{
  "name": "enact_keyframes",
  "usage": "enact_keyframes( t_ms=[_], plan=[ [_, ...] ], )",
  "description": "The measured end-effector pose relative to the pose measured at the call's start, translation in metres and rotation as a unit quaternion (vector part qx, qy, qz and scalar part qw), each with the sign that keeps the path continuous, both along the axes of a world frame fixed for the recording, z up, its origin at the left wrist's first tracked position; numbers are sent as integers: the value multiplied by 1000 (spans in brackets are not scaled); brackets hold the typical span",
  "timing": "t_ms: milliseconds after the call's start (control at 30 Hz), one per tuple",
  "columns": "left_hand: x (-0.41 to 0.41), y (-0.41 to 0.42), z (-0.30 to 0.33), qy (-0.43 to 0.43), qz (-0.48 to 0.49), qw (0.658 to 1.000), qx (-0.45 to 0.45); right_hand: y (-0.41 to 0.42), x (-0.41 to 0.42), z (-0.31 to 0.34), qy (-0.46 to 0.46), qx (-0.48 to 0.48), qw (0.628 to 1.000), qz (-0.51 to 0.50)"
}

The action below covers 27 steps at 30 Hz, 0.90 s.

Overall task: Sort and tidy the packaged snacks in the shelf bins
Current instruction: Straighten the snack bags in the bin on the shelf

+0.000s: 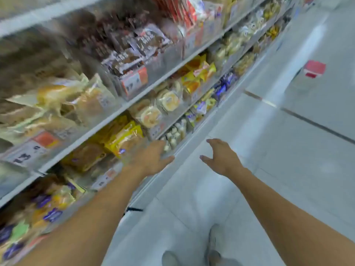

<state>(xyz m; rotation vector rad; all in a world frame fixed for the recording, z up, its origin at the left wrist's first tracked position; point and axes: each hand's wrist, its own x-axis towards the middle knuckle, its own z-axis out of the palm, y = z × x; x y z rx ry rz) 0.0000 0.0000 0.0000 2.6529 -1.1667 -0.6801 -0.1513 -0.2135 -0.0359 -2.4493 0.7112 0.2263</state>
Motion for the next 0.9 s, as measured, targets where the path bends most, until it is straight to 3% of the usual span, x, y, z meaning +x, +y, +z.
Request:
enact_keyframes(
  t_ms=[133,233,400,700,900],
  plan=[
    [-68,-46,-107,108,-62,985,123,-5,-103,-102,168,85,980,-67],
    [-111,-86,-152,131,-120,969,172,-15,-163,-142,198,139,962,-126],
    [-141,-178,-166,119,-222,943,219,-70,-203,-151,221,176,942,-181],
    [-102,-392,-138,-66,-372,901,215,-269,-168,-120,200,81,961,-175],
    [-38,-544,-144,-70,-376,902,199,-410,-107,-116,206,63,962,-168]
  ],
)
